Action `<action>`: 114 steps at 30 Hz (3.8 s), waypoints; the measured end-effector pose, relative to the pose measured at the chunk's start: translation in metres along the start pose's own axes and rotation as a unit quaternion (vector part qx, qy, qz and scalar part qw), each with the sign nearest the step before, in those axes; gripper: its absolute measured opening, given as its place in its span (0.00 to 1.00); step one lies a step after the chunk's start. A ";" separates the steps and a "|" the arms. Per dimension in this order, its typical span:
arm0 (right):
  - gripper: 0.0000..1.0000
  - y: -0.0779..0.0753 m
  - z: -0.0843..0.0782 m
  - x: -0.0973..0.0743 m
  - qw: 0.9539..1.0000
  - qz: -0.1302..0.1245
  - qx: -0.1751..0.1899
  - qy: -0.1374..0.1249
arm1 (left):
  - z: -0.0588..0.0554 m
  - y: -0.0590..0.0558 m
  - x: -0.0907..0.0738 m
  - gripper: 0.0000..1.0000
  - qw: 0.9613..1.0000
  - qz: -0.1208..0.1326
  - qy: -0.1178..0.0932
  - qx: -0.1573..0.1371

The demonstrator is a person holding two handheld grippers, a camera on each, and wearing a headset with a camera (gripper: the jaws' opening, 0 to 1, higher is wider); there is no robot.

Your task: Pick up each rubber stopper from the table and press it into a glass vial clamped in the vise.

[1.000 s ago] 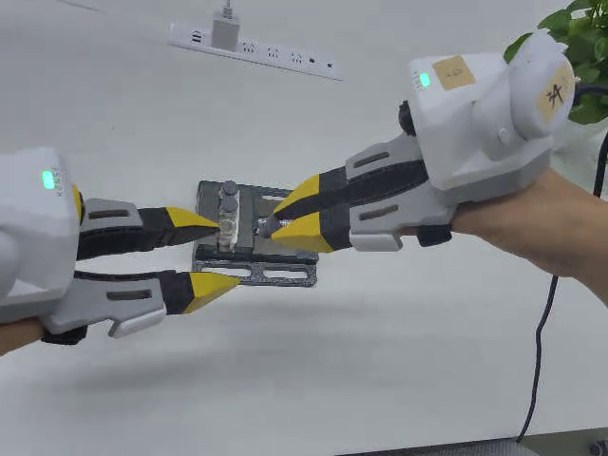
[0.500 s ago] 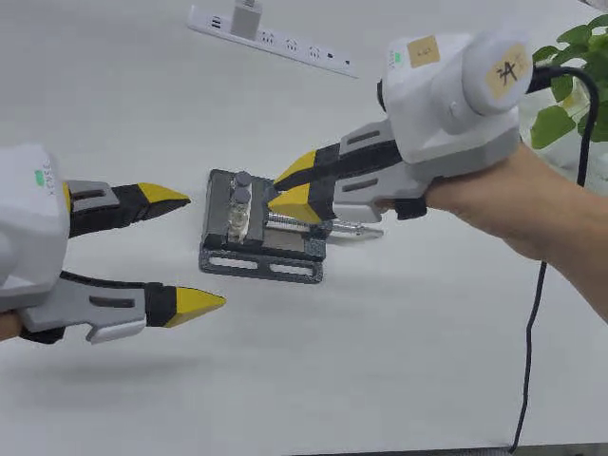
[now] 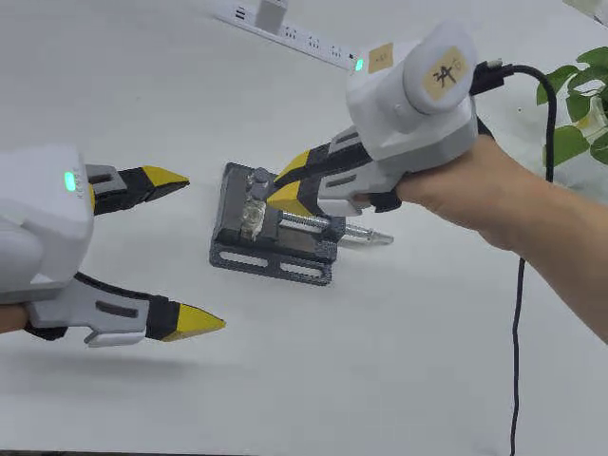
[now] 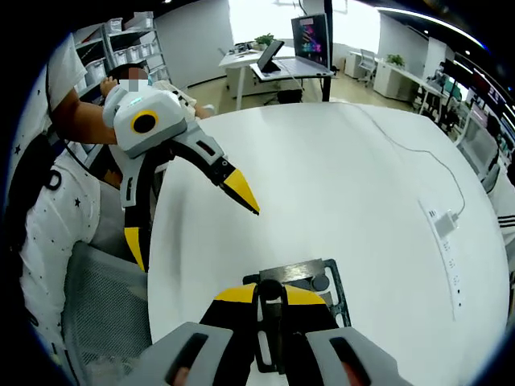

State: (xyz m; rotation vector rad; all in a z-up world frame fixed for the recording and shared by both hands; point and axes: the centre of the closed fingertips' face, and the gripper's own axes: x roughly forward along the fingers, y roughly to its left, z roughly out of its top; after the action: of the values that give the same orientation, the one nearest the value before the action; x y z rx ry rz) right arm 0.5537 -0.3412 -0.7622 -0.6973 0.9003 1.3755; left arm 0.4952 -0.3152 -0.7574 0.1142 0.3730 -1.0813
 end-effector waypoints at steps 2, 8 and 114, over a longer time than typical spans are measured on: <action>0.06 -0.001 -0.002 0.004 1.000 0.001 -0.003 0.012 | -0.001 0.001 0.000 0.86 1.000 0.001 -0.001 0.002; 0.06 -0.004 -0.009 0.017 0.999 0.001 -0.013 0.043 | -0.006 0.004 0.000 0.92 1.000 0.001 -0.005 -0.011; 0.09 -0.008 -0.023 0.035 0.993 -0.026 -0.028 0.111 | -0.009 0.002 -0.005 0.92 0.998 -0.001 -0.036 -0.042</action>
State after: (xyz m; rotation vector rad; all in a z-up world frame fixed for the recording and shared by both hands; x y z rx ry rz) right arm 0.5576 -0.3434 -0.8047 -0.9245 1.0135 1.2988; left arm 0.4929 -0.3075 -0.7643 -0.0004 0.3528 -1.0665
